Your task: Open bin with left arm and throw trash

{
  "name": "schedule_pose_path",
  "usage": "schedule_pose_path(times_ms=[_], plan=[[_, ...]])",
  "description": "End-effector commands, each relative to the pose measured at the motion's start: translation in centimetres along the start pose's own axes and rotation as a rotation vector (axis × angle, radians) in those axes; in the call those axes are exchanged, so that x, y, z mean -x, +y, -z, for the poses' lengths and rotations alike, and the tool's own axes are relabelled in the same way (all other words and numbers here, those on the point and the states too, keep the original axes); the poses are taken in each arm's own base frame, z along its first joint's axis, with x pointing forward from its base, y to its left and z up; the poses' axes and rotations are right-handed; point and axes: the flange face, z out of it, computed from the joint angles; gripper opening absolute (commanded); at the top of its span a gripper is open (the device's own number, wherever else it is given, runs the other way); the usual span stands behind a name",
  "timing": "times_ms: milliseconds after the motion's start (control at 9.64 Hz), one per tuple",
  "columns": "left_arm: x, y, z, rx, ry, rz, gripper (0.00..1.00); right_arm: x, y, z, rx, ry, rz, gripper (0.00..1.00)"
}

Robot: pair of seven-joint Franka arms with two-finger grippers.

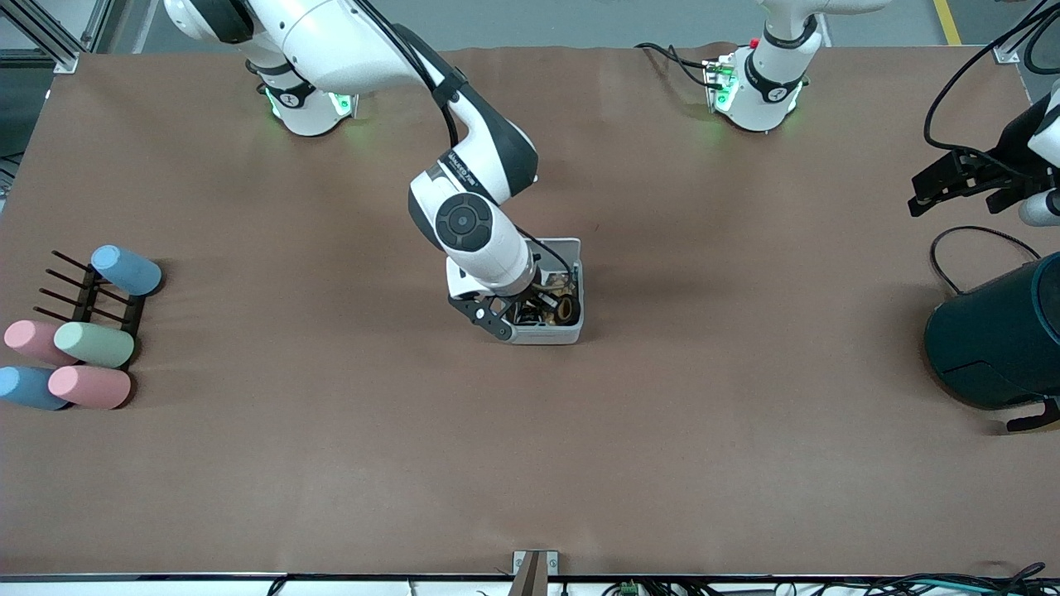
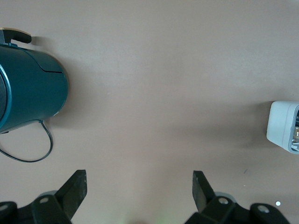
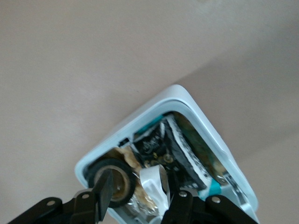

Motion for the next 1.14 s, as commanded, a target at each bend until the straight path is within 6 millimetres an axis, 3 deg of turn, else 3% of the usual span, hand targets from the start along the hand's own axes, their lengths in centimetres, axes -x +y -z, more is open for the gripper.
schedule_pose_path(times_ms=[0,415,519,726,933,1037], plan=[[-0.3,0.1,0.5,0.01,0.009,0.014,1.0,-0.3,-0.6,0.5,-0.028,0.007,-0.01,0.56],[-0.3,0.2,0.5,0.01,0.009,0.013,1.0,-4.2,1.2,3.7,0.045,-0.002,-0.044,0.57],[-0.3,0.2,0.5,0.012,0.009,0.013,1.0,-5.5,1.8,5.8,0.053,0.006,-0.058,0.57],[-0.3,0.2,0.5,0.01,0.009,0.013,1.0,-8.4,4.8,14.5,0.091,-0.01,-0.11,0.57],[-0.3,0.1,0.6,0.009,0.011,0.013,1.0,-13.0,11.4,25.1,0.14,-0.052,-0.015,0.58],[-0.3,0.0,0.6,0.009,0.011,0.013,1.0,-14.3,14.7,29.3,0.151,-0.073,0.06,0.58]])
